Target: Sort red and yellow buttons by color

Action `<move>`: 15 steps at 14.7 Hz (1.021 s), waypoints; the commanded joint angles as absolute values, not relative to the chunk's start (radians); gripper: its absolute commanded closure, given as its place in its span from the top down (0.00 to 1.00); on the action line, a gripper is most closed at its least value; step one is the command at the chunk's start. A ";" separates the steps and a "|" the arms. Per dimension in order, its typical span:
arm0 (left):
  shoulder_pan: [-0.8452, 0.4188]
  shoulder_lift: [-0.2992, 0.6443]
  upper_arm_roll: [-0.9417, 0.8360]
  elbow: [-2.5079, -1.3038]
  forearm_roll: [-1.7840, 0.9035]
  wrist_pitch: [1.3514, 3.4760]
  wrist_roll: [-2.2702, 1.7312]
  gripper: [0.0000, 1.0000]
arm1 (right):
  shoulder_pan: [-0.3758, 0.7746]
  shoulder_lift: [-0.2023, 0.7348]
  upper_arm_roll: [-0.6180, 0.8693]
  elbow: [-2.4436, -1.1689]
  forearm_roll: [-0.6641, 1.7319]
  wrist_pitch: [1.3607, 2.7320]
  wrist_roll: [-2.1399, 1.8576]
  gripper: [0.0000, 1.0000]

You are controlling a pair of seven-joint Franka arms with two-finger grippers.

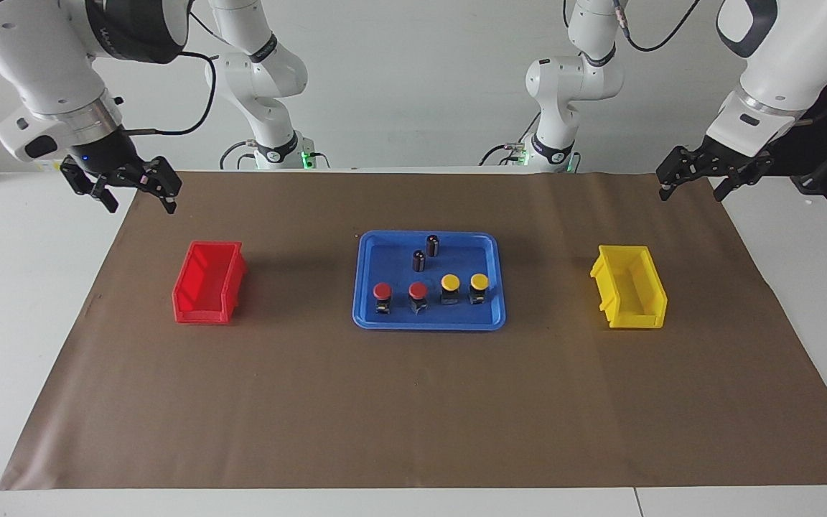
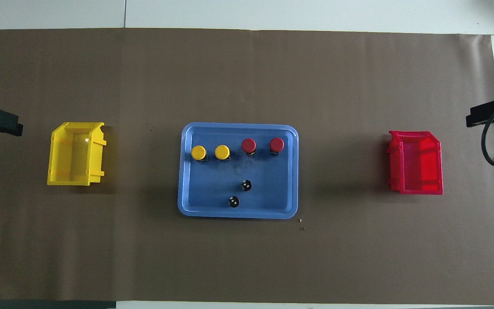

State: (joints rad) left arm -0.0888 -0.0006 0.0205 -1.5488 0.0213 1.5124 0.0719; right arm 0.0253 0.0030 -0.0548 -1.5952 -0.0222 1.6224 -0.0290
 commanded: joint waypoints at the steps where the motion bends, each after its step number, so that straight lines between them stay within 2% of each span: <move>1: -0.086 -0.028 0.017 -1.575 0.029 1.503 0.077 1.00 | 0.118 0.069 0.023 -1.511 -0.023 1.626 0.173 1.00; 3: -0.086 -0.029 0.018 -1.575 0.029 1.503 0.077 1.00 | 0.228 0.182 0.034 -1.430 -0.015 1.643 0.329 1.00; 4: -0.086 -0.029 0.017 -1.575 0.029 1.503 0.077 1.00 | 0.268 0.221 0.034 -1.425 -0.026 1.682 0.406 1.00; 5: -0.086 -0.029 0.017 -1.575 0.029 1.503 0.077 1.00 | 0.319 0.254 0.034 -1.440 -0.020 1.781 0.454 1.00; 6: -0.086 -0.028 0.018 -1.575 0.029 1.503 0.077 1.00 | 0.343 0.270 0.034 -1.507 -0.017 1.877 0.489 1.00; 8: -0.086 -0.028 0.018 -1.575 0.029 1.502 0.077 1.00 | 0.392 0.276 0.034 -1.592 -0.020 1.985 0.521 1.00; 11: -0.086 -0.029 0.017 -1.575 0.029 1.502 0.077 1.00 | 0.429 0.328 0.034 -1.623 -0.025 2.043 0.572 0.99; 15: -0.086 -0.028 0.017 -1.575 0.029 1.503 0.077 1.00 | 0.437 0.359 0.034 -1.689 -0.032 2.126 0.574 0.89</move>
State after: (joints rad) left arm -0.0888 -0.0007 0.0205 -1.5492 0.0213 1.5117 0.0719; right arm 0.4352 0.3653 0.0380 -1.6341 -0.0231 2.0819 0.5593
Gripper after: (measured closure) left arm 0.000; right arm 0.066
